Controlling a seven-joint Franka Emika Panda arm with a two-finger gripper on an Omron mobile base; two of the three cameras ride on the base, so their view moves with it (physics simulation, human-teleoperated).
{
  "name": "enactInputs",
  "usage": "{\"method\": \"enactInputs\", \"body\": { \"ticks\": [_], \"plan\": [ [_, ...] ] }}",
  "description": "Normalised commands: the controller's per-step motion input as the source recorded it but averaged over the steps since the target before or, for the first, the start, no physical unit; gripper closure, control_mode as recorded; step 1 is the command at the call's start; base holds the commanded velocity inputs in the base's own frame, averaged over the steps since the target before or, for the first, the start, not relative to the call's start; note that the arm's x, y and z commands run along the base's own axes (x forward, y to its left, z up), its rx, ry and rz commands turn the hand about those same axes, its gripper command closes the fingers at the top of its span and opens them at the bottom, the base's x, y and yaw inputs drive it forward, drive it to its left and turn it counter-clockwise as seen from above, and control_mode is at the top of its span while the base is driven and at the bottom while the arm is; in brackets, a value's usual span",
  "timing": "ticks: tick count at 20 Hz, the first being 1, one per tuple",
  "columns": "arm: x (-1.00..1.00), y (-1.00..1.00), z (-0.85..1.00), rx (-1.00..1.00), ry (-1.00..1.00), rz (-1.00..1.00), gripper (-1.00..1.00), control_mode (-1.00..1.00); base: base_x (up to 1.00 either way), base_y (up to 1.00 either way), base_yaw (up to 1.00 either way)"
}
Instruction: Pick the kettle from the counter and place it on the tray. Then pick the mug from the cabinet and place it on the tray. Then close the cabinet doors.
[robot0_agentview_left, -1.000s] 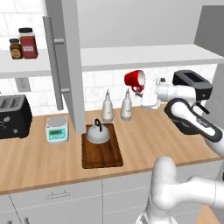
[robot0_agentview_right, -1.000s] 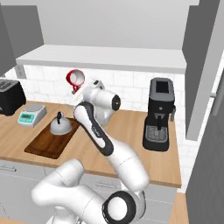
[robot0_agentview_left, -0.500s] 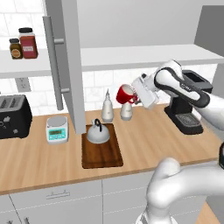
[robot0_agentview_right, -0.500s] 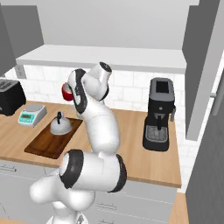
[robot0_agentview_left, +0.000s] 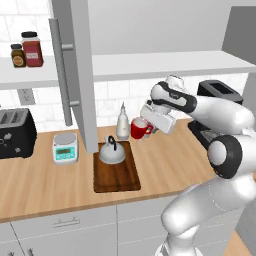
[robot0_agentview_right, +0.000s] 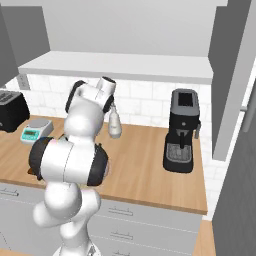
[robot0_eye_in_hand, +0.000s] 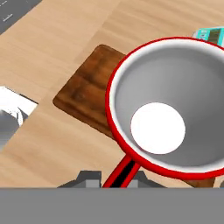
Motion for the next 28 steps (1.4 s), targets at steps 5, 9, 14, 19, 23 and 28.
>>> {"method": "enactInputs", "body": {
  "ticks": [5,9,14,19,23,28],
  "plan": [
    [-0.14,0.29,-0.80,-0.06,0.00,0.13,1.00,-1.00,0.00,0.00,0.00],
    [-0.39,0.28,-0.79,-0.01,0.00,0.09,1.00,-1.00,0.00,0.00,0.00],
    [-0.35,0.27,-0.65,0.00,0.00,0.05,1.00,-1.00,0.00,0.00,0.00],
    [-0.09,0.34,-0.31,0.00,0.01,0.00,1.00,-1.00,0.00,0.00,0.00],
    [0.02,0.29,-0.15,-0.01,0.00,0.00,1.00,-1.00,0.00,0.00,0.00],
    [0.04,0.27,-0.20,-0.02,0.00,0.00,1.00,-1.00,0.00,0.00,0.00]
  ]
}}
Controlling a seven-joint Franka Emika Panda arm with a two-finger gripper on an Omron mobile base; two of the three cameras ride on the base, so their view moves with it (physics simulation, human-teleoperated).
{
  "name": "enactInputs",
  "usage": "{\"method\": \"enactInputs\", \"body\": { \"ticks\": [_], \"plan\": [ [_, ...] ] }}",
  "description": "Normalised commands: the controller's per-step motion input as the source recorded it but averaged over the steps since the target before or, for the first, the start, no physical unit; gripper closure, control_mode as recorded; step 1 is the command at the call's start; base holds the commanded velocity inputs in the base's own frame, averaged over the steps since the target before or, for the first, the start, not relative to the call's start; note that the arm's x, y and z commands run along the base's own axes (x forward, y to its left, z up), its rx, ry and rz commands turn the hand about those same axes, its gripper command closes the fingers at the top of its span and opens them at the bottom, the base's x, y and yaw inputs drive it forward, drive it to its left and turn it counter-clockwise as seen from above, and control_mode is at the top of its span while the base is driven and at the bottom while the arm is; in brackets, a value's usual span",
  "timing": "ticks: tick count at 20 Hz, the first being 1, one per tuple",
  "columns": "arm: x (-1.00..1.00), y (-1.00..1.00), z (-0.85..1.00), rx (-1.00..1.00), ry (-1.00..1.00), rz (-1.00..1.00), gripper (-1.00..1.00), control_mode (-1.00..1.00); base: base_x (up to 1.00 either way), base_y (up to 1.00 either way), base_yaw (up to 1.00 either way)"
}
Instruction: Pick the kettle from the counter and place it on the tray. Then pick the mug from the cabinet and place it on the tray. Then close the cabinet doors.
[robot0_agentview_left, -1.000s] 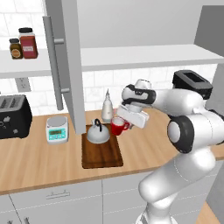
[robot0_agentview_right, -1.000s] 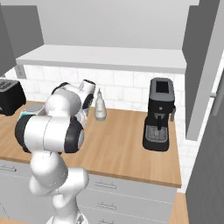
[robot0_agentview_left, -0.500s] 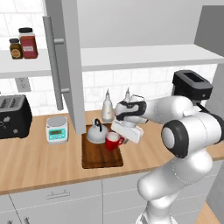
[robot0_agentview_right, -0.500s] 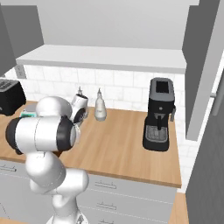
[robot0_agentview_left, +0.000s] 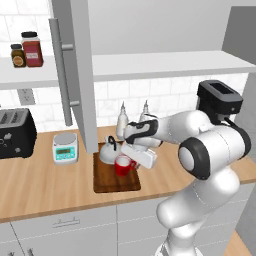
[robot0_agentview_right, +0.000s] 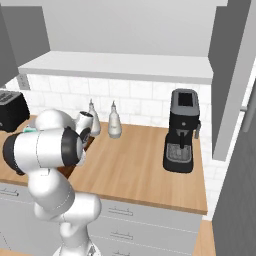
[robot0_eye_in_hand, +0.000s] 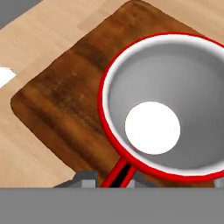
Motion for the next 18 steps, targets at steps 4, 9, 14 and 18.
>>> {"method": "enactInputs", "body": {
  "ticks": [4,9,14,18],
  "plan": [
    [0.00,0.10,-0.13,-0.01,0.00,0.00,1.00,-1.00,0.00,0.00,0.00],
    [-0.09,0.01,-0.01,0.00,0.00,0.00,1.00,-1.00,0.00,0.00,0.00],
    [-0.15,0.03,0.00,0.00,0.00,-0.01,1.00,-1.00,0.00,0.00,0.00],
    [-0.07,0.05,0.00,0.00,0.03,-0.01,1.00,-1.00,0.00,0.00,0.00]
  ]
}}
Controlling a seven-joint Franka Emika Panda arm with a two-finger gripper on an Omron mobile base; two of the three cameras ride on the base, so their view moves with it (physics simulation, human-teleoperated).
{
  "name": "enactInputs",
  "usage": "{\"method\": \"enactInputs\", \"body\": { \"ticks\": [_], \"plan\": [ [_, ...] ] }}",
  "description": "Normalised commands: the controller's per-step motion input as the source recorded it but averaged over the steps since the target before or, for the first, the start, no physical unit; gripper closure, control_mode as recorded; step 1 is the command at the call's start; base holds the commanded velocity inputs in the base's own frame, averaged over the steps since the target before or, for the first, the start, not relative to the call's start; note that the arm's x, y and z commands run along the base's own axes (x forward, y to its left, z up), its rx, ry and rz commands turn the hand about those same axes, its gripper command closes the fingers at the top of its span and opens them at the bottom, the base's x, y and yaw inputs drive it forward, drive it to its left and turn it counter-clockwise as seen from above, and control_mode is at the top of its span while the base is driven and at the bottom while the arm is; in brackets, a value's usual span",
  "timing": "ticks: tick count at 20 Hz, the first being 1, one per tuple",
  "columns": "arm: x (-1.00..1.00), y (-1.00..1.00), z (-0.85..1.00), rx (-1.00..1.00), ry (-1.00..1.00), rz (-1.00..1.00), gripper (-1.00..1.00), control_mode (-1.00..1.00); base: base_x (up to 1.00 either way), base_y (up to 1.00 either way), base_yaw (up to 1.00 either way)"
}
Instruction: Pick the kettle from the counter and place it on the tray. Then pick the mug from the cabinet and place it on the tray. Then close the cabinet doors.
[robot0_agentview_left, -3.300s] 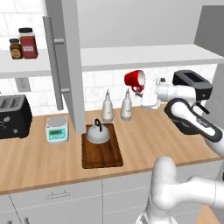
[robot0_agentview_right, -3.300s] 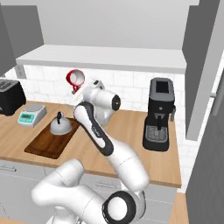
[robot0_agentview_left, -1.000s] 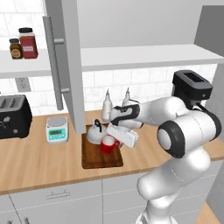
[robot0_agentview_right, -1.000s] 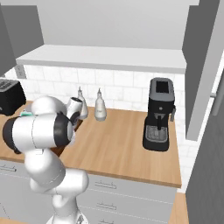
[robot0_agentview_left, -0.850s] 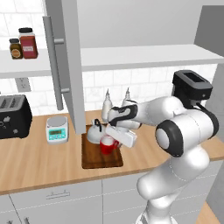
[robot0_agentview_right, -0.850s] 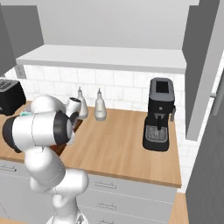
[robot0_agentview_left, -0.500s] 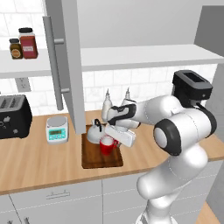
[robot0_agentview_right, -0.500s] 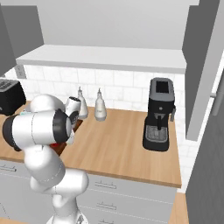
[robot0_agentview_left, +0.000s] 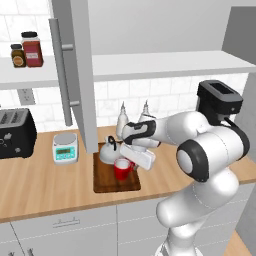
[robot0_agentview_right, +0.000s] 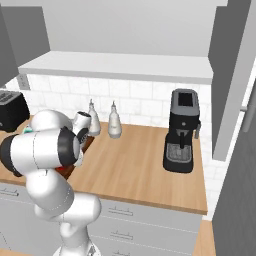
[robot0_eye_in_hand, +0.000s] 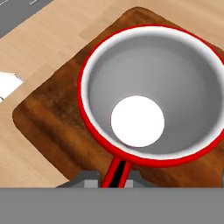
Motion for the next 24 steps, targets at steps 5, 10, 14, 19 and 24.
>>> {"method": "enactInputs", "body": {
  "ticks": [5,10,14,19,24],
  "plan": [
    [-0.02,0.04,-0.02,0.00,0.00,-0.02,-1.00,-1.00,0.00,0.00,0.00],
    [0.00,0.00,0.00,0.00,0.00,-0.05,-1.00,-1.00,0.00,0.00,0.00],
    [0.00,-0.13,0.11,0.04,0.00,-0.09,-1.00,-1.00,0.00,0.00,0.00],
    [0.00,-0.35,0.43,0.04,0.00,-0.14,-1.00,-1.00,0.00,0.00,0.00],
    [-0.04,-0.50,0.60,0.12,-0.04,-0.10,-1.00,-1.00,0.00,0.00,0.00]
  ]
}}
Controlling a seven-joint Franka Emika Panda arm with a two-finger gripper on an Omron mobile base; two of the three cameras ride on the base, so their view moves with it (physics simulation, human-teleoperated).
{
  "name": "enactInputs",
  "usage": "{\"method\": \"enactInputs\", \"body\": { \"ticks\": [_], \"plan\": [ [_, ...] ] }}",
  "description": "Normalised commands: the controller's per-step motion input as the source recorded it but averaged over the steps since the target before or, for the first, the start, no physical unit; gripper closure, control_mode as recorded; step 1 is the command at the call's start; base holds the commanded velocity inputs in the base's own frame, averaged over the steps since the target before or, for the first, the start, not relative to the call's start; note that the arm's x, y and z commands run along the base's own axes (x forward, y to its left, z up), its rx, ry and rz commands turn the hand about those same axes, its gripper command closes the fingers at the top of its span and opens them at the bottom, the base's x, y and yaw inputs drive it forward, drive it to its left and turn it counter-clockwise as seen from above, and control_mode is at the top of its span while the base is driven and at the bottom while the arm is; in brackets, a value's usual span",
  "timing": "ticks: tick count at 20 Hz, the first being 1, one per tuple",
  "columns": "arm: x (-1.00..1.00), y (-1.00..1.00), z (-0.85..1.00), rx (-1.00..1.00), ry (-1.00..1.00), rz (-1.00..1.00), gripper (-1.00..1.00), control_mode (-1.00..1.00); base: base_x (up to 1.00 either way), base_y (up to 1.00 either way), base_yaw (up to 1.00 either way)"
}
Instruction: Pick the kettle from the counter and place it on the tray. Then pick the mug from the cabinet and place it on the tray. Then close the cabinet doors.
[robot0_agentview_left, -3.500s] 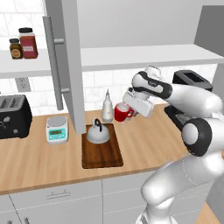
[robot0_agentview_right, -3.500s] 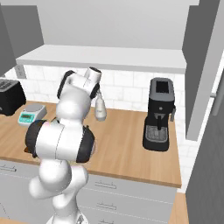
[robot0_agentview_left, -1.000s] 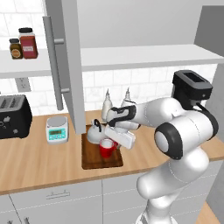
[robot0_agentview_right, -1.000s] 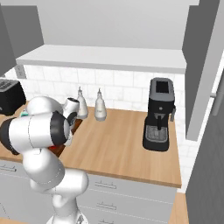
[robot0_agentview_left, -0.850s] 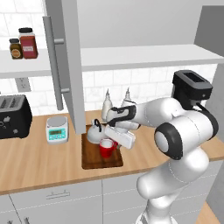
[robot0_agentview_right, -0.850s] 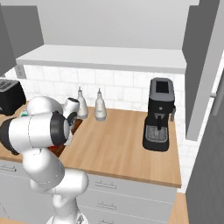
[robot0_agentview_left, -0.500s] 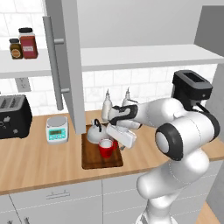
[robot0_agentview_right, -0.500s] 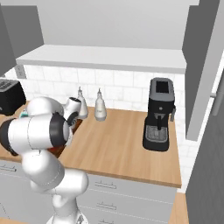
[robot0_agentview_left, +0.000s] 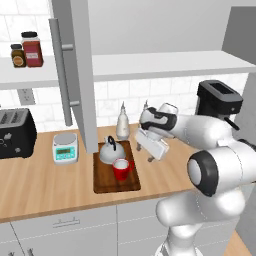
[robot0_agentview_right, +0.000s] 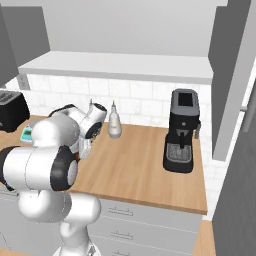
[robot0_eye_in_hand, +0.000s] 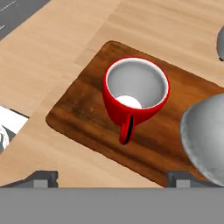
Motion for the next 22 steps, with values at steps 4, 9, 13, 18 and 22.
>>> {"method": "enactInputs", "body": {
  "ticks": [4,9,13,18,22],
  "plan": [
    [-0.21,-0.41,0.67,0.13,-0.03,-0.16,-1.00,-1.00,0.00,0.00,0.00],
    [-0.24,-0.39,0.60,0.05,-0.02,-0.19,-1.00,-1.00,0.00,0.00,0.00],
    [-0.36,-0.49,0.51,0.04,-0.01,-0.21,-1.00,-1.00,0.00,0.00,0.00],
    [-0.59,-0.56,0.27,0.16,-0.07,-0.26,-1.00,-1.00,0.00,0.00,0.00],
    [-0.70,-0.48,-0.03,0.26,-0.25,-0.21,-1.00,-1.00,0.00,0.00,0.00]
  ]
}}
